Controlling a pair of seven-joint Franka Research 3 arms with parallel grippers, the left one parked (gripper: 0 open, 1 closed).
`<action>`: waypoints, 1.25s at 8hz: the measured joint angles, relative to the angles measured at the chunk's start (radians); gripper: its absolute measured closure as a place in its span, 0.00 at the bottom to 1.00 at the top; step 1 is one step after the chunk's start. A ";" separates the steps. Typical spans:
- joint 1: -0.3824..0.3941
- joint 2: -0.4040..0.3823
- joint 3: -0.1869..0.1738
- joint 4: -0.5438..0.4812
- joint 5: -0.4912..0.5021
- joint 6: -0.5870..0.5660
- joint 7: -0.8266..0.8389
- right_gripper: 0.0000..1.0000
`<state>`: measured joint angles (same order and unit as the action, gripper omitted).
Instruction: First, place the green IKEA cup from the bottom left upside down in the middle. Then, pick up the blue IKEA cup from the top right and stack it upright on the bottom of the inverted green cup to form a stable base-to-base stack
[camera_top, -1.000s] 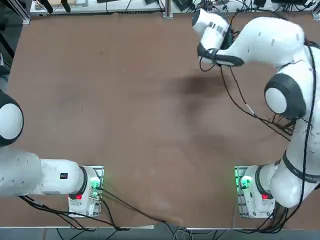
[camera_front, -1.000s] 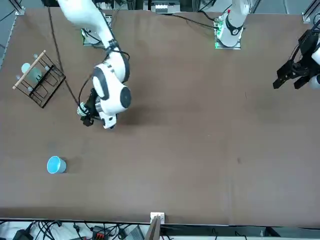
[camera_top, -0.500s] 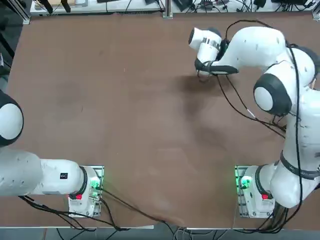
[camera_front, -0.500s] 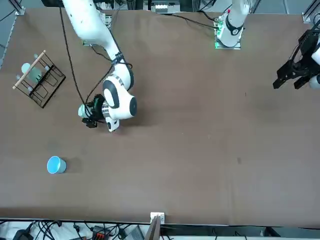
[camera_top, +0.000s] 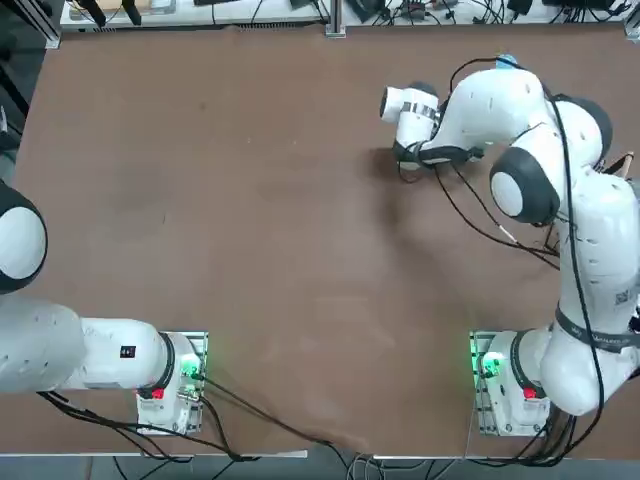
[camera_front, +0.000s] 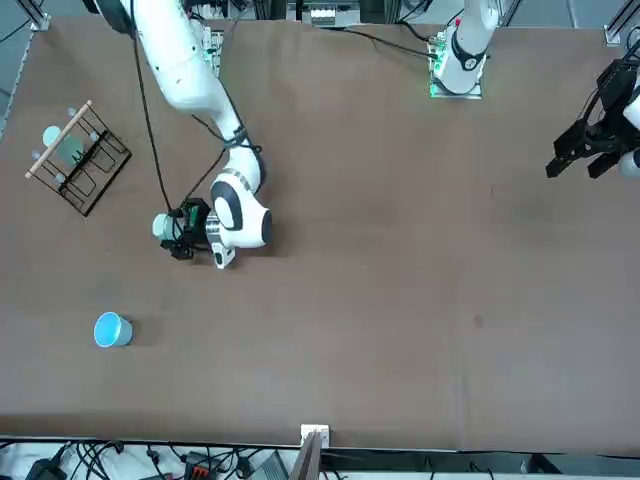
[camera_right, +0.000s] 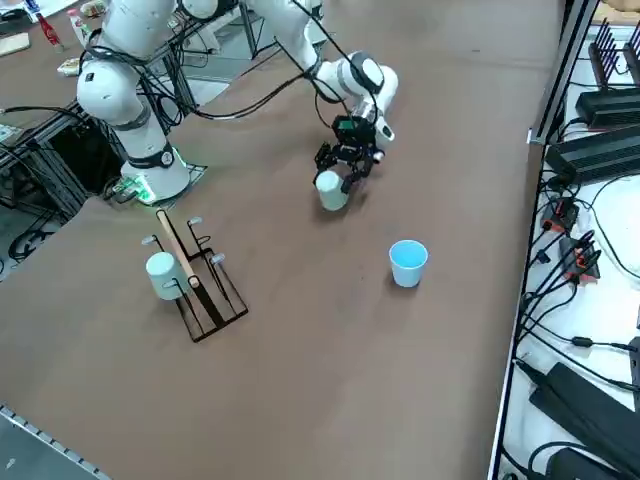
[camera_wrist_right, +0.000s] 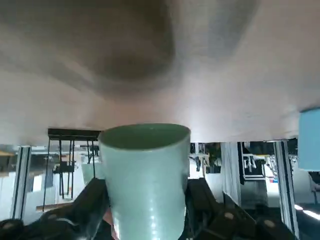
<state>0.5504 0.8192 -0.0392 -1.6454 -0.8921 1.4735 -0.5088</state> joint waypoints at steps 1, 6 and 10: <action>0.000 0.011 -0.005 0.000 -0.002 -0.001 0.000 0.13; -0.018 0.063 -0.023 0.001 -0.042 0.004 0.009 0.13; -0.026 0.063 -0.023 0.009 -0.041 0.018 0.009 0.13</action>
<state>0.5246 0.8821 -0.0626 -1.6363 -0.9332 1.4917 -0.4994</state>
